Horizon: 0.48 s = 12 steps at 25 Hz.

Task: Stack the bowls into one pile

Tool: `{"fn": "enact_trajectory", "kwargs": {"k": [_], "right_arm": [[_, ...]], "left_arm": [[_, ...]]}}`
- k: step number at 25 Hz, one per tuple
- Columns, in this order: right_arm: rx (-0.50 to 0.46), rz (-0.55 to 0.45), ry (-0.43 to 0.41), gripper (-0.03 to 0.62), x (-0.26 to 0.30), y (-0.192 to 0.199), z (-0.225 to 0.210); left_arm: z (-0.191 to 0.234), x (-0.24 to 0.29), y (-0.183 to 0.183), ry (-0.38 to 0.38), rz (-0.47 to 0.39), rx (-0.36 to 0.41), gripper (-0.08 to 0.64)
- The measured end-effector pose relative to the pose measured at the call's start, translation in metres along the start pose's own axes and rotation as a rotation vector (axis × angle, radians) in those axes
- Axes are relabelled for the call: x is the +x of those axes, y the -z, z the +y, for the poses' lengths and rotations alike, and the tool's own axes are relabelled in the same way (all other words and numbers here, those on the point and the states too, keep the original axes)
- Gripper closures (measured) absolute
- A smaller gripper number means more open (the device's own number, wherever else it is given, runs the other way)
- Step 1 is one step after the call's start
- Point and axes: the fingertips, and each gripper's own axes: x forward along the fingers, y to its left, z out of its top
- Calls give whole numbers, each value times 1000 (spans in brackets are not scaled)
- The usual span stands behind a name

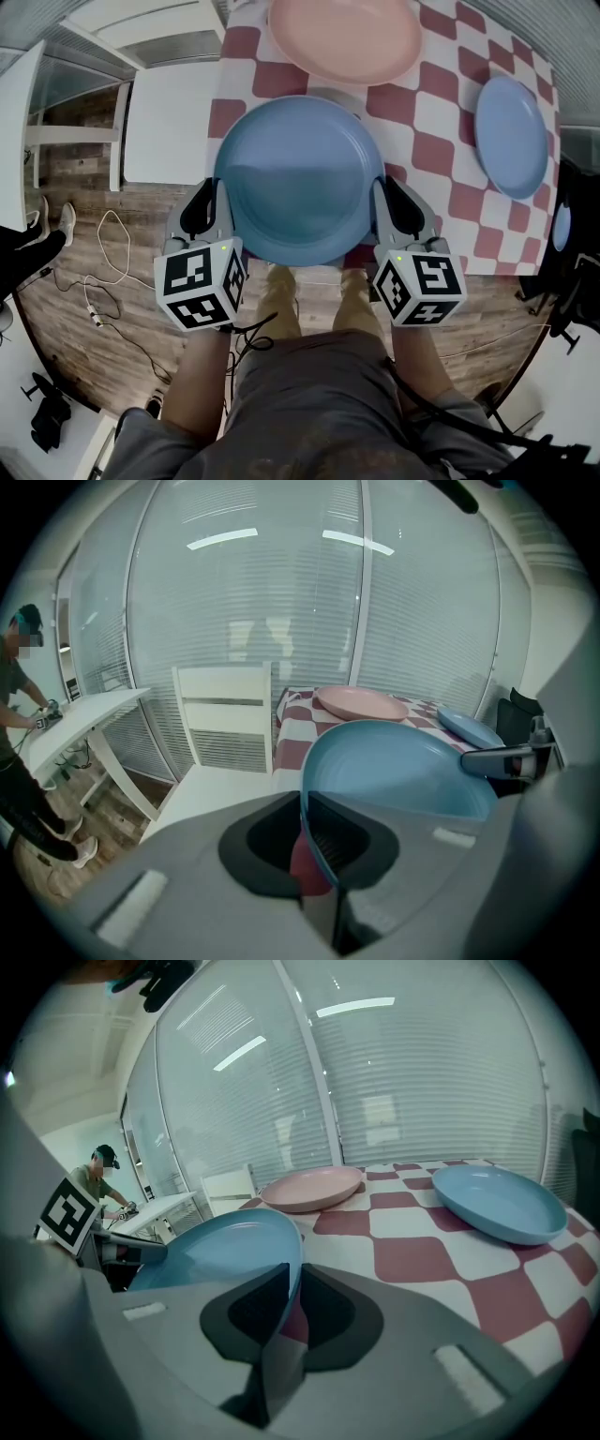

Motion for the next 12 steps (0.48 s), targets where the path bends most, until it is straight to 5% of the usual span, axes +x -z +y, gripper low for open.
{"fn": "enact_trajectory", "kwargs": {"k": [12], "right_arm": [[29,5,44,534,-9,-25,0]], "left_arm": [[-3,-8,-31,25,5,28,532]]}}
